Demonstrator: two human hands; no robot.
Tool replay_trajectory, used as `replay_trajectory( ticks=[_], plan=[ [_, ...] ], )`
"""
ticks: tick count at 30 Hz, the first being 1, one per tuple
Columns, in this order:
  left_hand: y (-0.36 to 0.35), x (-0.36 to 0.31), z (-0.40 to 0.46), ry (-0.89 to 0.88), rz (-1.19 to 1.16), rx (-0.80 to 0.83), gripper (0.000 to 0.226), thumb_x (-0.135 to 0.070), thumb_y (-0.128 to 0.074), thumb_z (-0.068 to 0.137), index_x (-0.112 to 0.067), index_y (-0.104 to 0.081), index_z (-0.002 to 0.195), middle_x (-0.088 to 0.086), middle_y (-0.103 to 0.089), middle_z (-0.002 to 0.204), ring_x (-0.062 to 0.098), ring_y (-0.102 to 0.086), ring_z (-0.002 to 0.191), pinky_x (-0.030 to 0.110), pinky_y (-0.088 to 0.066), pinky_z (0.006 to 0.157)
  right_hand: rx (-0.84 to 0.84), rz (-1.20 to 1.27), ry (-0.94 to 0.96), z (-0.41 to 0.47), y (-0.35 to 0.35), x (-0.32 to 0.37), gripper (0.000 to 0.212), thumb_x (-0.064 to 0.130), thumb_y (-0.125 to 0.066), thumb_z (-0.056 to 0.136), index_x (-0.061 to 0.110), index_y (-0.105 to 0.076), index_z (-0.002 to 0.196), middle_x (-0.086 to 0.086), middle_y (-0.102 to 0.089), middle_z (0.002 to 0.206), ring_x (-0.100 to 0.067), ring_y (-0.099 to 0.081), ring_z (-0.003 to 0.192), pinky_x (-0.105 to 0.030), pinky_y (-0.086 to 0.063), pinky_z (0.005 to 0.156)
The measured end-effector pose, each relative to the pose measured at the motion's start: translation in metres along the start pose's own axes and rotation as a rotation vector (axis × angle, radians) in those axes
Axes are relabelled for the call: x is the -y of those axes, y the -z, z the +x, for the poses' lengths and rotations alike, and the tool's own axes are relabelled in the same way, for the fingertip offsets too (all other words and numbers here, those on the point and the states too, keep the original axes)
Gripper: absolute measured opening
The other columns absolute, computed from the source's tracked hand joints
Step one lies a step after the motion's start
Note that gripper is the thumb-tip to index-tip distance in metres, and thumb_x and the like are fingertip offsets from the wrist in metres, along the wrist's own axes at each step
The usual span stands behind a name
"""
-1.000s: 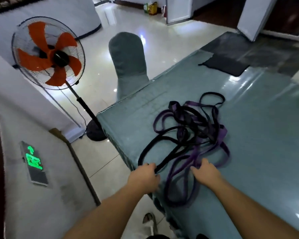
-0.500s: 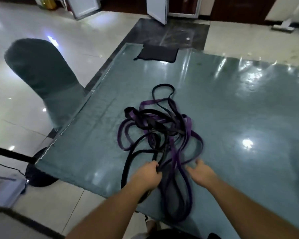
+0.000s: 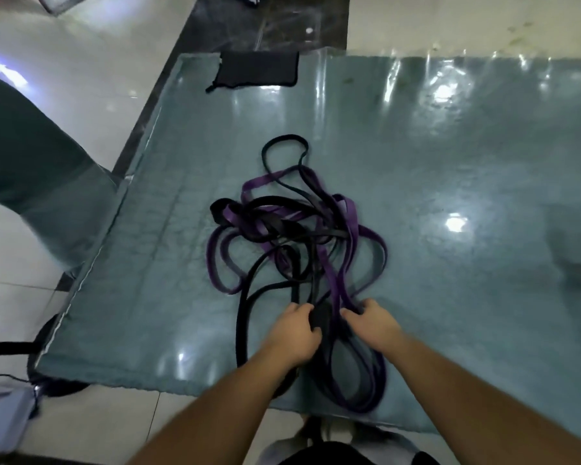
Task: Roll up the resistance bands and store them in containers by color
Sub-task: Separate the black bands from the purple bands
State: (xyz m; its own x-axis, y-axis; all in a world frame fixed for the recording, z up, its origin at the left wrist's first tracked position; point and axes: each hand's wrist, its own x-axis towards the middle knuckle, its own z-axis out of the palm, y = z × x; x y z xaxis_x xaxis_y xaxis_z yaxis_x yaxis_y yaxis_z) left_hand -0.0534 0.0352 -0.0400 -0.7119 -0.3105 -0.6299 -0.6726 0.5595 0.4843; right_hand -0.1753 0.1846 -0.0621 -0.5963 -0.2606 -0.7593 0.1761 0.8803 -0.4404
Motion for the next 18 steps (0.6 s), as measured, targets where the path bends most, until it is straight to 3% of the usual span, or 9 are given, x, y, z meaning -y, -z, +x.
replay_trajectory(
  ticks=[3, 6, 9, 13, 16, 18],
  plan=[
    [0.001, 0.010, 0.003, 0.054, 0.011, -0.054, 0.049, -0.036, -0.052, 0.100, -0.020, -0.046, 0.146, 0.002, -0.044, 0.146, 0.024, -0.051, 0.129, 0.037, -0.046, 0.105, 0.002, -0.023, 0.010, 0.000, -0.001, 0.004, 0.068, 0.056, -0.061, 0.094, 0.009, -0.051, 0.142, -0.011, -0.063, 0.138, -0.031, -0.062, 0.124, -0.035, -0.049, 0.098],
    [0.004, 0.020, 0.006, 0.099, 0.077, -0.268, 0.051, -0.039, -0.057, 0.098, -0.021, -0.044, 0.143, 0.005, -0.041, 0.147, 0.025, -0.044, 0.132, 0.041, -0.045, 0.106, 0.007, -0.017, 0.012, 0.001, -0.002, 0.005, 0.067, 0.055, -0.059, 0.095, 0.008, -0.051, 0.143, -0.012, -0.063, 0.139, -0.031, -0.061, 0.125, -0.038, -0.049, 0.103],
    [0.011, 0.024, 0.014, 0.095, 0.193, -0.433, 0.074, -0.052, -0.061, 0.093, -0.019, -0.033, 0.153, 0.006, -0.031, 0.160, 0.026, -0.030, 0.147, 0.041, -0.036, 0.118, 0.006, -0.009, 0.007, 0.000, -0.001, 0.005, 0.068, 0.055, -0.059, 0.096, 0.009, -0.048, 0.144, -0.012, -0.061, 0.139, -0.032, -0.060, 0.125, -0.040, -0.050, 0.103],
    [0.018, 0.023, 0.034, 0.123, 0.290, -0.229, 0.090, -0.067, -0.058, 0.089, -0.017, -0.028, 0.158, 0.007, -0.034, 0.162, 0.028, -0.029, 0.150, 0.044, -0.025, 0.123, -0.206, -0.084, 0.035, -0.009, 0.001, 0.009, 0.058, 0.048, -0.061, 0.096, 0.006, -0.047, 0.134, -0.018, -0.051, 0.135, -0.038, -0.054, 0.124, -0.047, -0.047, 0.104],
    [0.010, 0.023, 0.039, 0.152, 0.441, -0.184, 0.075, -0.049, -0.065, 0.089, -0.018, -0.036, 0.150, 0.010, -0.043, 0.150, 0.031, -0.039, 0.139, 0.043, -0.030, 0.117, -0.378, -0.041, 0.201, -0.018, 0.004, 0.016, 0.037, 0.035, -0.064, 0.097, 0.010, -0.051, 0.121, -0.011, -0.053, 0.123, -0.031, -0.055, 0.114, -0.044, -0.049, 0.098],
    [0.007, 0.021, 0.039, 0.181, 0.459, -0.182, 0.066, -0.039, -0.065, 0.091, -0.016, -0.039, 0.146, 0.010, -0.046, 0.146, 0.032, -0.044, 0.135, 0.042, -0.033, 0.113, -0.350, -0.005, 0.293, -0.022, 0.004, 0.024, 0.028, 0.034, -0.063, 0.098, 0.016, -0.054, 0.116, -0.005, -0.058, 0.114, -0.024, -0.060, 0.104, -0.040, -0.051, 0.092]
  ],
)
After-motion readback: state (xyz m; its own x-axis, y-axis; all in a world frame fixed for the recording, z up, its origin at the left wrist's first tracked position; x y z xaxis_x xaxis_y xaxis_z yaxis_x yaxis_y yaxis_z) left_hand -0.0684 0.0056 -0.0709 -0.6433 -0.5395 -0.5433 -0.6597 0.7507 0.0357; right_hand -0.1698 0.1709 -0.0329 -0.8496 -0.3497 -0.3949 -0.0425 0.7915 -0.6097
